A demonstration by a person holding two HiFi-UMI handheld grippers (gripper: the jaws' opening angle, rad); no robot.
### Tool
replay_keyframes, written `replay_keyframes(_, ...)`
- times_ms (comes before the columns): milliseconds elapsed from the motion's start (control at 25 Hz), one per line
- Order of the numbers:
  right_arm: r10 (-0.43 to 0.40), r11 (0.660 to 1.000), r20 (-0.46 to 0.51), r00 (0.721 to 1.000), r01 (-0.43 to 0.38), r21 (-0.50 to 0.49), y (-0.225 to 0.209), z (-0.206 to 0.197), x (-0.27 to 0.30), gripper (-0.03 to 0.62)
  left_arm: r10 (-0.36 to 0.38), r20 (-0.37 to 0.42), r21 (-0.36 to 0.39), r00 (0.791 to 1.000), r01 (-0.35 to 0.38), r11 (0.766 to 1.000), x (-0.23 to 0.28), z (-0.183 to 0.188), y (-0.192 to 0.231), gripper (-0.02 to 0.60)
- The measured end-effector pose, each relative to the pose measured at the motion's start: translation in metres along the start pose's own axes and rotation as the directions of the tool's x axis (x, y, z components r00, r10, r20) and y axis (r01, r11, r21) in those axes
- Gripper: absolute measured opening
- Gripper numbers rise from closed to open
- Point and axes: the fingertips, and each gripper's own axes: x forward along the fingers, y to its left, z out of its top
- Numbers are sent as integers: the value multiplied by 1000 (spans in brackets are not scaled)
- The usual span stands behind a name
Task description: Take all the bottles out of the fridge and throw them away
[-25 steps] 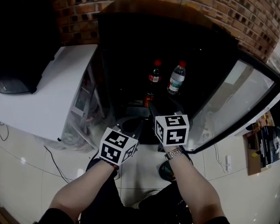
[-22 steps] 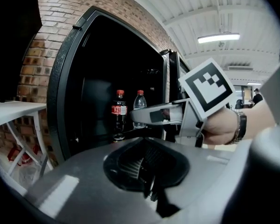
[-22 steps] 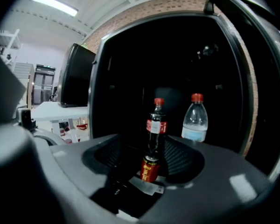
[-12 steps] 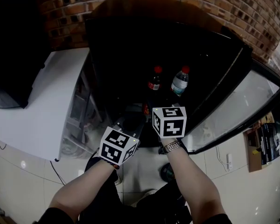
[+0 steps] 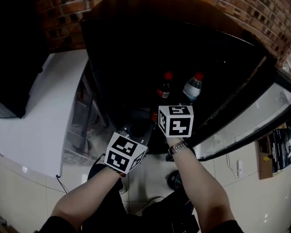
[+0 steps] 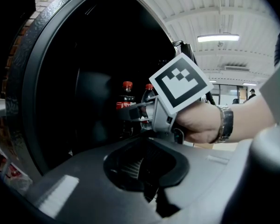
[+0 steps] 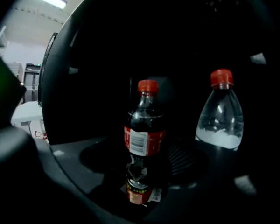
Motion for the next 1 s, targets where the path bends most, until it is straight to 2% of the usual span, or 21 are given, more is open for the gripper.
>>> replay_keyframes(520,6,1000,-5,1000,-6,8,-5,0,11,305,8,-19,-11,1000,-8,1000,-2,-12,11,5)
replay_keyframes(1000,1,1000,17,1000,-1,-3,2,-5,-47,302,21,-20,-1,1000,-21,1000,-20,-12,-12,5)
